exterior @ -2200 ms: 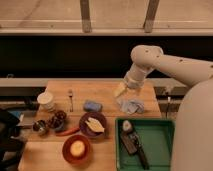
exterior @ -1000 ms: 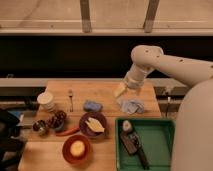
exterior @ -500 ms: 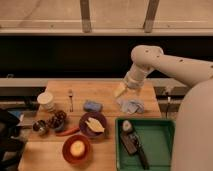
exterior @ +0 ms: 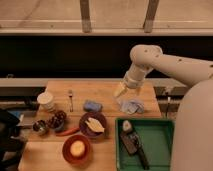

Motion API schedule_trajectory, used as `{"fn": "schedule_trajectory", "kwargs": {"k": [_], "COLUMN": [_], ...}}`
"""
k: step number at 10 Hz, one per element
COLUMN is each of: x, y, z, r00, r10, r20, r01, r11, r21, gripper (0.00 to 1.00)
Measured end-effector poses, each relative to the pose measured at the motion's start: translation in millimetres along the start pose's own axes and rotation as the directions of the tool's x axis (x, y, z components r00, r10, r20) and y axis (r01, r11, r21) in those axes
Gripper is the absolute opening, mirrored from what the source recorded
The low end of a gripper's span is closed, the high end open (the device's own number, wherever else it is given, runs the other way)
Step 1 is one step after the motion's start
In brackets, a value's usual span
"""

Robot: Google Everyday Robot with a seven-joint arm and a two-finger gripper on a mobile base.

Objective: Place grapes in table surface

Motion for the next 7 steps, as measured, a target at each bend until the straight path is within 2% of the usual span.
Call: {"fn": "schedule_trajectory", "kwargs": {"k": [2, 4, 5, 7], "x": [-18.7, -40.5, -49.3, -61.9], "y": [28.0, 72.2, 96.5, 156.3], "z": [3.2, 10.2, 14.5, 24.9], "r00": [0.998, 0.989, 0.980, 0.947], "r10": [-0.060, -0.151, -0.199, -0.320], "r20": [0.001, 0.000, -0.002, -0.005], "r01": [0.060, 0.151, 0.199, 0.320], "r11": [0.998, 0.988, 0.980, 0.947], "r21": [0.010, 0.016, 0.017, 0.017], "gripper": [0.80, 0.80, 0.80, 0.80]}}
